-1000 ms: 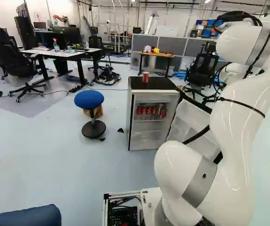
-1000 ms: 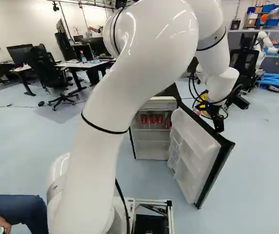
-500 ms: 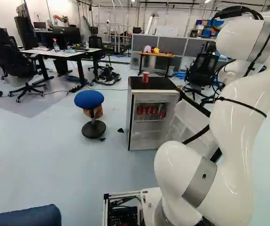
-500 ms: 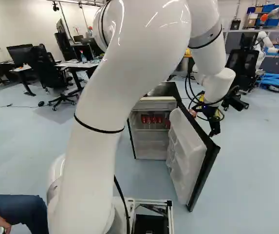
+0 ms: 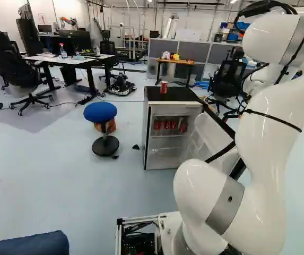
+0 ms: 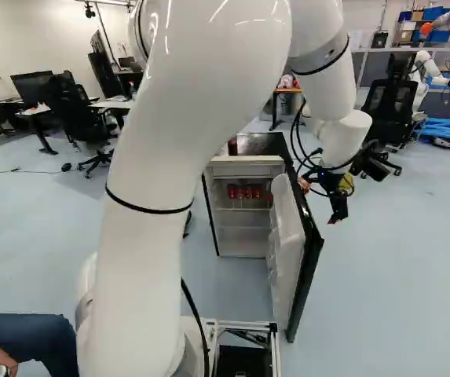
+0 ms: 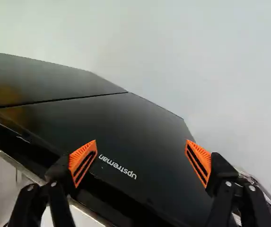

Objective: Grab a drink from the fridge

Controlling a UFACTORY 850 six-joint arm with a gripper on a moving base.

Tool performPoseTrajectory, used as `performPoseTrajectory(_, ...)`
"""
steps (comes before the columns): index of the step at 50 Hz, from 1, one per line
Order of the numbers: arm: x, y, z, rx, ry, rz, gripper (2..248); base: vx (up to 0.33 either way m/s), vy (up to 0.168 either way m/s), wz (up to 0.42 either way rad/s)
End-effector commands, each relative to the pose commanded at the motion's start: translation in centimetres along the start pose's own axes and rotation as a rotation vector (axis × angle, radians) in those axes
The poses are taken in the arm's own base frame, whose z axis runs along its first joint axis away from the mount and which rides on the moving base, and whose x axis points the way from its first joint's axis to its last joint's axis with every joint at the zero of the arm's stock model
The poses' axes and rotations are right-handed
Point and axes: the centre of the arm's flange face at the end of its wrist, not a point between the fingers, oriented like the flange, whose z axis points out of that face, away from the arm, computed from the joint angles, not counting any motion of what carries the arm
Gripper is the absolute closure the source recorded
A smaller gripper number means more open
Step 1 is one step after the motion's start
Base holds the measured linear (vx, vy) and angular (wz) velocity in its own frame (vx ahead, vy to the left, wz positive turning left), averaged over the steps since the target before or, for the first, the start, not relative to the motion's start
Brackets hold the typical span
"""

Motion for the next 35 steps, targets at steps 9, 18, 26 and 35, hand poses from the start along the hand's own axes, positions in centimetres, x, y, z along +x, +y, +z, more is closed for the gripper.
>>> performPoseTrajectory(9, -1.2, -0.1, -0.1, -0.002, -0.011, -0.005, 3, 0.0, 0.0, 0.0)
performPoseTrajectory(18, -2.3, -0.3, -0.2, -0.004, -0.021, -0.012, 3, 0.0, 0.0, 0.0)
performPoseTrajectory(26, -3.4, -0.7, -0.3, -0.005, -0.031, -0.022, 3, 0.0, 0.0, 0.0)
performPoseTrajectory(35, -4.7, -1.1, -0.3, -0.006, -0.042, -0.034, 3, 0.0, 0.0, 0.0)
